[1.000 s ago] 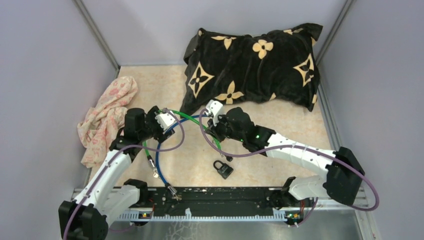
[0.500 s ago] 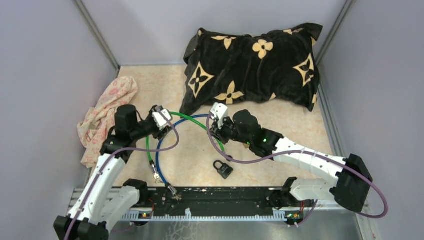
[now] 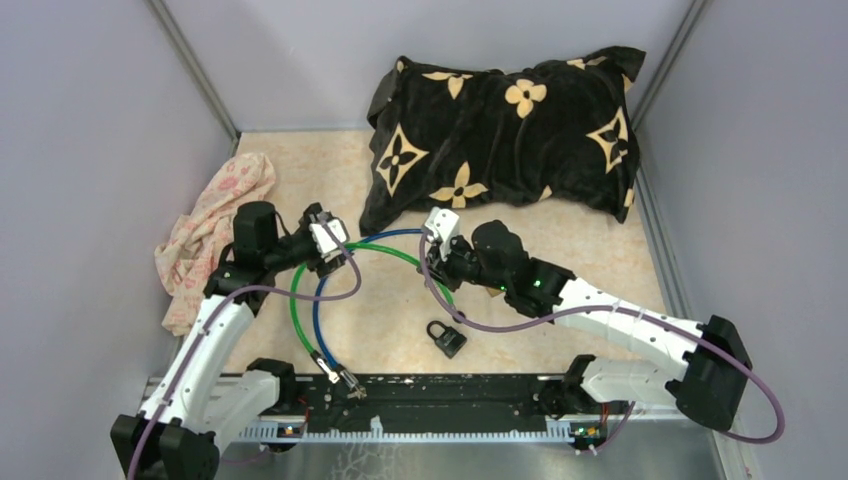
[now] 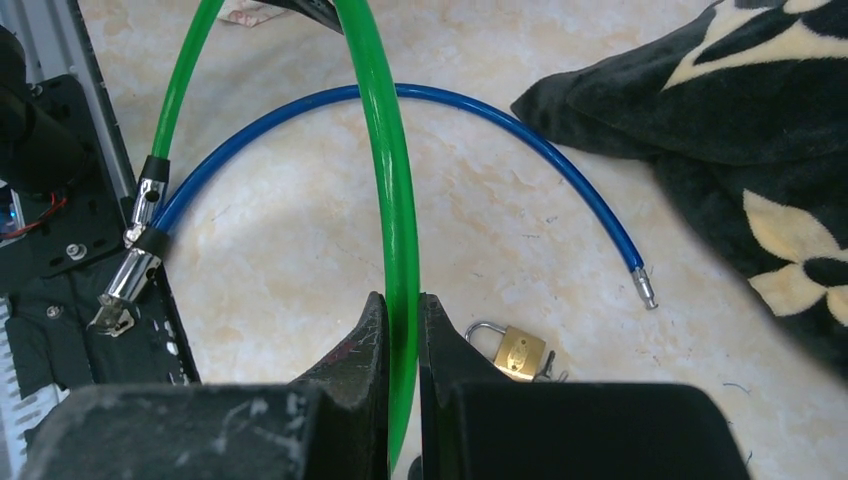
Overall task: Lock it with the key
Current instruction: Pick up the lock from the center of the board.
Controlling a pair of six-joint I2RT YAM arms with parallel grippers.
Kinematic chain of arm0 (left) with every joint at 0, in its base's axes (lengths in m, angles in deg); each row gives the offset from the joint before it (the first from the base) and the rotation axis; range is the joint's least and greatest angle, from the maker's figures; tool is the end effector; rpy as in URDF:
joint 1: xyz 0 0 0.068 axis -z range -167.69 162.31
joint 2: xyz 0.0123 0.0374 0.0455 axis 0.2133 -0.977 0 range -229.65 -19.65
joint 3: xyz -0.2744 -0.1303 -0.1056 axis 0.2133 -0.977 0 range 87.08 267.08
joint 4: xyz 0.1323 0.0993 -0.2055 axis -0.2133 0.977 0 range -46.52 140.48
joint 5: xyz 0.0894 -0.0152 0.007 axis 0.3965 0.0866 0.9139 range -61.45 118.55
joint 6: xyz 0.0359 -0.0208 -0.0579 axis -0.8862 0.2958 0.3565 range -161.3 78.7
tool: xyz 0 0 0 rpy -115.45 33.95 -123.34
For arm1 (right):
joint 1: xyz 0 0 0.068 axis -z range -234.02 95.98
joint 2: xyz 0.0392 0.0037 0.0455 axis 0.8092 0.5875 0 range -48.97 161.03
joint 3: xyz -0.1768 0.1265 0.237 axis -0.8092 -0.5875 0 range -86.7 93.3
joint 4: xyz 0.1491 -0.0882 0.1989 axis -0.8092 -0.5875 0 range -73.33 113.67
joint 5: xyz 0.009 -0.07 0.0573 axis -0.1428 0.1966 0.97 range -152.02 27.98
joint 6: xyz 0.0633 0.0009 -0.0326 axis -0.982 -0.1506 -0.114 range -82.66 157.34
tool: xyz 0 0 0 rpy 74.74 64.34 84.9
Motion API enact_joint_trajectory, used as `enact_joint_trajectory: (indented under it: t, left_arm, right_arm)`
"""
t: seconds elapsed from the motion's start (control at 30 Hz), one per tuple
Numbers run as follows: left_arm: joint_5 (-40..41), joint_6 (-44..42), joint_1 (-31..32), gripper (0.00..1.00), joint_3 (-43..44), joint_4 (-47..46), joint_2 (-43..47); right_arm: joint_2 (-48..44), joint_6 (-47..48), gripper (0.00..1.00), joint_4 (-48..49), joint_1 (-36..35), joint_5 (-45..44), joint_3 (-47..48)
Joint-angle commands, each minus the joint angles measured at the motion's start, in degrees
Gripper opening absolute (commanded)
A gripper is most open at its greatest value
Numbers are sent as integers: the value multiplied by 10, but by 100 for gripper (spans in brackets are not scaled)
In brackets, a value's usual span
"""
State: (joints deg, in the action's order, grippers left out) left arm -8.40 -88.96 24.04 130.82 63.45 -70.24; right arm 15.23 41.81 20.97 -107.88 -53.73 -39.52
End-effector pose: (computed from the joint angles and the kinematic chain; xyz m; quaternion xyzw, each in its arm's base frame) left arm 0.1704 -0.0713 0.3319 0.5444 0.6196 -0.1036 0.5559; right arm 0.1474 0.2164 0.3369 -0.4338 0.6919 0.2935 0.4969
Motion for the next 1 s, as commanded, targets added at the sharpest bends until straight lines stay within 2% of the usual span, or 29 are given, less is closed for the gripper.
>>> enact_joint_trajectory:
  t: [0.0, 0.03, 0.07, 0.1, 0.13, 0.17, 0.2, 0.23, 0.27, 0.33, 0.4, 0.43, 0.53, 0.57, 0.6, 0.63, 0.67, 0.7, 0.73, 0.87, 0.97]
  left_arm:
    - [-21, -28, -4, 58, -5, 7, 9]
    - [-15, -24, -4, 30, -6, 2, 11]
    - [-7, -14, -4, 7, -6, -7, 15]
    - [-5, -4, -4, 0, -1, -12, 18]
    - [-12, -1, -4, 0, 6, -7, 23]
    - [-26, -11, -4, 0, 19, 6, 27]
    - [-45, -25, -4, 0, 27, 26, 32]
    - [-62, -38, -4, 0, 32, 50, 37]
    - [-76, -45, -4, 0, 37, 63, 41]
    - [-92, -46, -4, 0, 44, 82, 43]
    - [-93, -47, -4, 0, 49, 92, 41]
    - [-92, -51, -4, 0, 48, 96, 43]
    - [-84, -60, -4, 0, 46, 103, 47]
    - [-84, -54, -4, 0, 46, 102, 46]
    - [-83, -43, -4, 0, 45, 96, 48]
    - [-79, -4, -4, 13, 44, 85, 49]
    - [-71, 26, -4, 37, 41, 68, 51]
    - [-63, 83, -4, 53, 37, 54, 52]
    - [-58, 115, -4, 58, 33, 46, 55]
    - [-54, 198, -4, 66, 5, 34, 80]
    - [-73, 232, -4, 72, -7, 31, 102]
  right_arm:
    - [-34, 4, 0, 37, -5, 22, 1]
    - [-36, 4, 0, 41, -5, 23, -2]
    - [-36, 2, 0, 44, -5, 24, -6]
    - [-36, -1, 0, 44, -5, 27, -8]
    - [-32, -4, 0, 44, -5, 30, -10]
    - [-25, -8, 11, 43, -4, 32, -12]
    - [-15, -12, 31, 42, -2, 37, -10]
    - [-2, -21, 43, 40, -2, 38, -6]
    - [13, -29, 48, 39, -2, 33, 0]
    - [42, -40, 50, 30, -1, 16, 15]
    - [59, -54, 48, 28, -1, 3, 22]
    - [62, -62, 39, 28, 0, -2, 22]
    - [46, -81, 6, 34, 1, -15, 13]
    - [37, -90, 0, 35, 2, -18, 10]
    - [28, -100, 0, 35, 3, -25, 8]
    - [19, -113, 0, 35, 8, -29, 9]
    - [7, -129, 0, 38, 13, -31, 11]
    - [-8, -142, 0, 45, 22, -27, 14]
    - [-24, -152, 0, 53, 29, -20, 18]
    - [-88, -163, 0, 97, 53, 59, 39]
    - [-112, -145, 0, 85, 62, 104, 71]
